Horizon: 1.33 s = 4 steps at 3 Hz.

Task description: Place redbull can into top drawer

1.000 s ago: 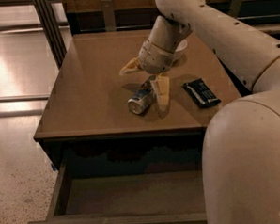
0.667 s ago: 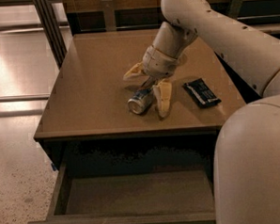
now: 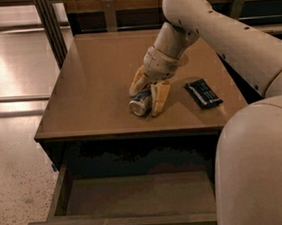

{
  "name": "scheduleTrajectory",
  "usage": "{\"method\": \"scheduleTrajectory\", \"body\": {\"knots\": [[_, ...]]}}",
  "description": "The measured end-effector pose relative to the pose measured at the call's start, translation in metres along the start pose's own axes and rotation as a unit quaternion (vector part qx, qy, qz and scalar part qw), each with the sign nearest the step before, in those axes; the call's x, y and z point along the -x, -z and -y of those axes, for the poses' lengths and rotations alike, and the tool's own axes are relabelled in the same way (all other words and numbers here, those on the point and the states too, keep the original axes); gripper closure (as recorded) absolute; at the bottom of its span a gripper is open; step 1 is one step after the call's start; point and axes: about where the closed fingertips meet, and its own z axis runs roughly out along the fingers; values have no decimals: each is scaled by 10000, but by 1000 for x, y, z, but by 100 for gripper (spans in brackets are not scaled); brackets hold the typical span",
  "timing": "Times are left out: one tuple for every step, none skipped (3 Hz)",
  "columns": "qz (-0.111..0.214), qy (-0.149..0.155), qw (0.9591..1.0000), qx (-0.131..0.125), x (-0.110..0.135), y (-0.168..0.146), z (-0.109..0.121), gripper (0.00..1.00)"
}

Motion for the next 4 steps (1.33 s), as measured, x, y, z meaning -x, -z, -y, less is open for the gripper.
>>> {"method": "scheduleTrajectory", "body": {"knots": [[0, 0, 10000, 0, 0, 0, 0, 70], [0, 0, 10000, 0, 0, 0, 0, 94], [0, 0, 10000, 0, 1, 3, 0, 100], [308, 156, 9991, -249, 14, 11, -9, 100]]}}
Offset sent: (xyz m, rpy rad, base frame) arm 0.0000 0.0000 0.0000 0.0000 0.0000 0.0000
